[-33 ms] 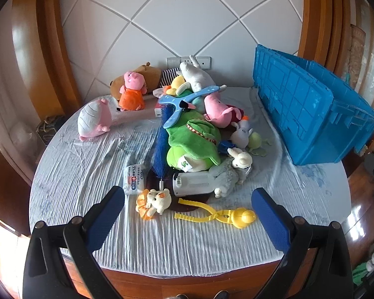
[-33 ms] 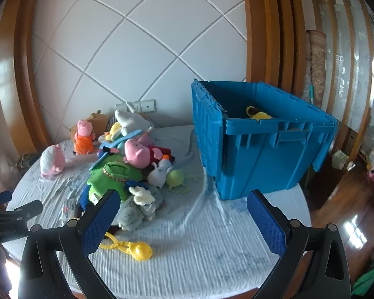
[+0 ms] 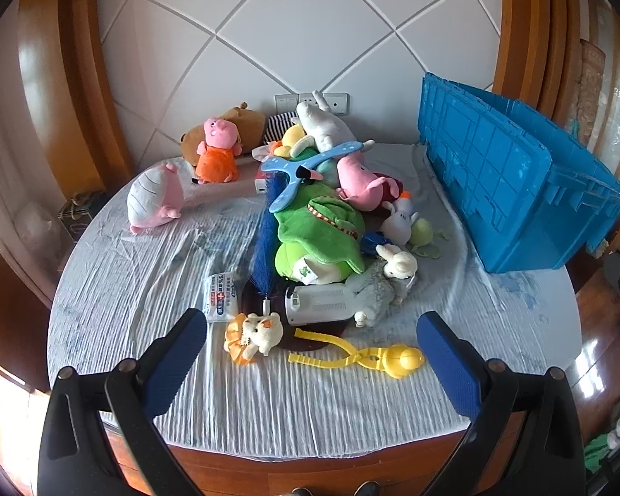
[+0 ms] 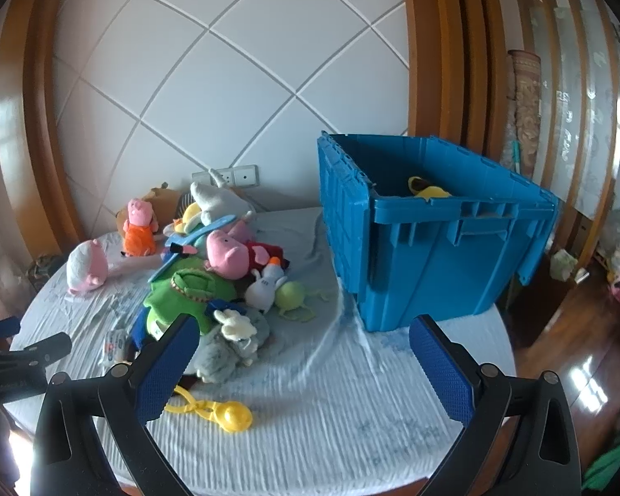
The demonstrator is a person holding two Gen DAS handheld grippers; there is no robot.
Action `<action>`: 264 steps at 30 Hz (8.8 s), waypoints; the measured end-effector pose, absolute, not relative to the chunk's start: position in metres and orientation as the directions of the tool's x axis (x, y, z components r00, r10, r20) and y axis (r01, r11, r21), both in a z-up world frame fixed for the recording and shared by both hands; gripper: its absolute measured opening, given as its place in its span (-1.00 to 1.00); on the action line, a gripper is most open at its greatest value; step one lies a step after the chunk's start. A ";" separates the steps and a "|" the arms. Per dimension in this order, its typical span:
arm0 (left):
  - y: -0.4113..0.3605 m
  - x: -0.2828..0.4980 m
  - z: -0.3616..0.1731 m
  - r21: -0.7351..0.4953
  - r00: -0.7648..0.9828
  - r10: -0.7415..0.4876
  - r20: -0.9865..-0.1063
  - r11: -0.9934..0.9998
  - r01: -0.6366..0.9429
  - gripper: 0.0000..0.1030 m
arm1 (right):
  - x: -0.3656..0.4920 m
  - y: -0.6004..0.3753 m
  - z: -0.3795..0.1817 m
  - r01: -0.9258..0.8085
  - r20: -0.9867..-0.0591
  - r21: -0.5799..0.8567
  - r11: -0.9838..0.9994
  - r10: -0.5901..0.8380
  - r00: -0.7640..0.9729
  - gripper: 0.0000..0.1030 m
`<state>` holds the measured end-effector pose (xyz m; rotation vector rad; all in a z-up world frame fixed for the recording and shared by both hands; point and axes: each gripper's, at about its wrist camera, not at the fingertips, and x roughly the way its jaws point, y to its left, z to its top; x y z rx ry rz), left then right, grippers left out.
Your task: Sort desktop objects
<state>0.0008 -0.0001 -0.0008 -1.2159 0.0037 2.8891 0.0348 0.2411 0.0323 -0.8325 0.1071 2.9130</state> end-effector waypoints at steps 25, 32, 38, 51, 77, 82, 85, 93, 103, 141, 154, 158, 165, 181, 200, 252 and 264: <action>-0.009 -0.001 -0.002 -0.008 -0.694 0.022 -0.719 -1.000 -0.023 1.00 | 0.031 0.238 0.026 -0.110 -0.538 0.010 -0.994 0.088 -0.838 0.99; -0.010 0.000 -0.003 -0.007 -0.693 0.019 -0.721 -1.000 -0.019 1.00 | 0.031 0.238 0.023 -0.111 -0.543 0.010 -0.994 0.088 -0.835 0.99; -0.009 0.000 -0.004 -0.008 -0.691 0.020 -0.722 -1.000 -0.020 1.00 | 0.031 0.239 0.023 -0.110 -0.547 0.009 -0.994 0.087 -0.833 0.99; -0.008 0.002 -0.004 -0.007 -0.691 0.014 -0.722 -1.000 -0.014 1.00 | 0.027 0.237 0.025 -0.109 -0.551 0.003 -0.994 0.089 -0.830 0.99; -0.093 -0.017 -0.086 0.010 -0.552 -0.115 -0.826 -0.982 0.189 1.00 | -0.020 0.212 -0.025 0.101 -0.612 0.116 -0.988 -0.151 -0.776 0.99; -0.110 -0.029 -0.116 0.022 -0.514 -0.118 -0.849 -0.982 0.189 1.00 | -0.045 0.192 -0.078 0.126 -0.702 0.122 -0.984 -0.176 -0.690 0.99; -0.113 -0.039 -0.134 0.026 -0.502 -0.101 -0.859 -0.988 0.153 0.99 | -0.054 0.182 -0.100 0.125 -0.743 0.114 -0.986 -0.168 -0.648 0.99; -0.106 -0.079 -0.175 0.030 -0.456 -0.029 -0.889 -1.000 0.005 0.89 | -0.061 0.174 -0.142 -0.003 -0.816 0.091 -0.996 -0.073 -0.574 0.82; -0.093 -0.111 -0.199 0.038 -0.436 -0.001 -0.900 -0.996 -0.076 0.89 | -0.058 0.178 -0.185 -0.133 -0.864 0.099 -0.986 -0.019 -0.504 0.72; -0.072 -0.128 -0.240 0.040 -0.395 0.006 -0.919 -0.993 -0.109 0.16 | -0.078 0.169 -0.235 -0.175 -0.870 0.208 -0.962 -0.101 -0.482 0.36; -0.085 -0.150 -0.245 0.051 -0.396 -0.007 -0.918 -0.993 -0.103 -0.07 | -0.091 0.194 -0.238 -0.184 -0.849 0.263 -0.947 -0.136 -0.511 -0.23; -0.089 -0.152 -0.245 0.048 -0.401 -0.005 -0.916 -0.994 -0.097 -0.07 | -0.091 0.197 -0.240 -0.190 -0.852 0.255 -0.948 -0.128 -0.507 0.03; -0.084 -0.150 -0.239 0.048 -0.426 -0.006 -0.905 -0.995 -0.088 -0.28 | -0.090 0.198 -0.237 -0.172 -0.844 0.264 -0.949 -0.141 -0.517 -0.24; -0.090 -0.122 -0.143 0.022 -0.529 0.014 -0.848 -0.998 -0.062 -0.35 | -0.109 0.163 -0.134 0.020 -0.753 0.160 -0.987 -0.135 -0.644 -0.24; -0.084 -0.112 -0.061 -0.024 -0.627 0.090 -0.774 -0.993 -0.114 -0.48 | -0.119 0.128 -0.019 0.127 -0.635 0.015 -0.992 -0.108 -0.765 -0.24; 0.315 -0.306 0.042 -0.027 -0.677 0.265 -0.687 -0.940 -0.340 0.87 | -0.234 0.587 0.042 -0.218 -0.564 0.098 -0.971 0.127 -0.816 -0.05; 0.178 -0.285 -0.051 0.016 -0.612 0.140 -0.779 -0.970 -0.243 0.76 | -0.186 0.462 0.060 -0.095 -0.432 0.158 -0.983 0.017 -0.902 0.63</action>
